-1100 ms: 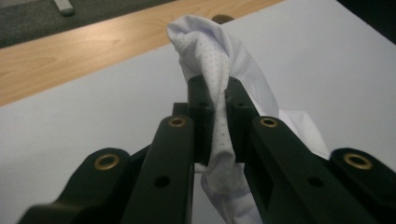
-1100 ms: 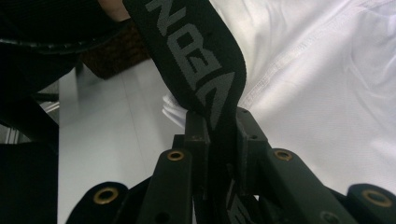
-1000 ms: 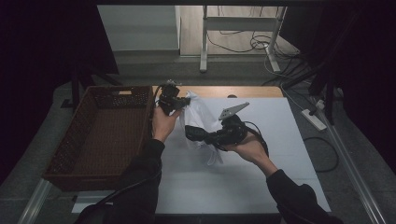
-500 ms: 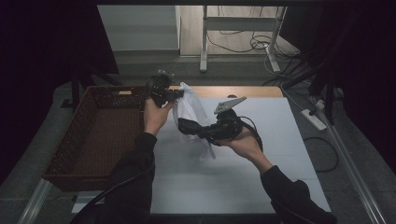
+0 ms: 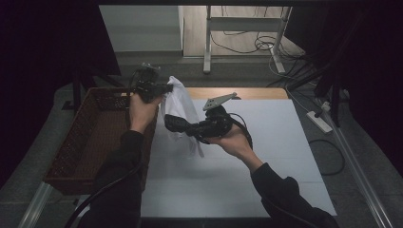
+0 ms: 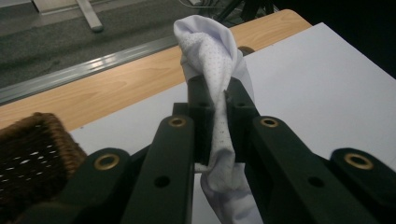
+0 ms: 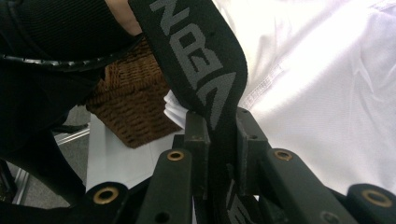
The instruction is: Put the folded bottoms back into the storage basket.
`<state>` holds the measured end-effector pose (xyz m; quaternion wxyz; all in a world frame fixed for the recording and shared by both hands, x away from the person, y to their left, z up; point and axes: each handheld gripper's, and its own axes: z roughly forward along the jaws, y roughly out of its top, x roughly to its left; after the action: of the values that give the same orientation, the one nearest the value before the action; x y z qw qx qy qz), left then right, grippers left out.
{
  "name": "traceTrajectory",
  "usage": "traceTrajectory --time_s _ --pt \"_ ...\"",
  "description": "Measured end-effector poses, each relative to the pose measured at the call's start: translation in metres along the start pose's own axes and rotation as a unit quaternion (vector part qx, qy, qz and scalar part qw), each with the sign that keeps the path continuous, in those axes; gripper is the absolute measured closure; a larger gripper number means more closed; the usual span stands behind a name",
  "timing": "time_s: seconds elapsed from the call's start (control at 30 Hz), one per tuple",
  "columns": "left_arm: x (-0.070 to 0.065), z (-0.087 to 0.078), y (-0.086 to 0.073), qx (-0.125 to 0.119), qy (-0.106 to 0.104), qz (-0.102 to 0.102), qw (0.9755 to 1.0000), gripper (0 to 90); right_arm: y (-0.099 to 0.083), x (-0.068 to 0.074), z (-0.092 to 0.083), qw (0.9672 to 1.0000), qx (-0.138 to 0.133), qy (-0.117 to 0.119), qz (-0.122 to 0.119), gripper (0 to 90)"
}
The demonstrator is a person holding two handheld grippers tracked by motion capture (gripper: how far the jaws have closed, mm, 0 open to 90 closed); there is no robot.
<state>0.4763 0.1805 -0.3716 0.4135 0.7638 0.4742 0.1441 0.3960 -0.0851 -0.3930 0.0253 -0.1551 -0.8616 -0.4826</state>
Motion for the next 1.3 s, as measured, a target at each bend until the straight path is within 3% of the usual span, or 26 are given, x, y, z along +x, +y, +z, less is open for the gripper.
traceTrajectory --time_s 0.73,1.3 --pt "0.037 -0.059 0.006 -0.041 0.027 -0.012 0.9987 83.4 0.047 0.013 0.036 0.999 -0.027 0.024 -0.026 78.7" --pt "0.058 -0.107 0.015 -0.083 0.05 -0.021 0.995 83.4 0.083 0.026 0.056 0.9972 -0.047 0.032 -0.048 78.7"
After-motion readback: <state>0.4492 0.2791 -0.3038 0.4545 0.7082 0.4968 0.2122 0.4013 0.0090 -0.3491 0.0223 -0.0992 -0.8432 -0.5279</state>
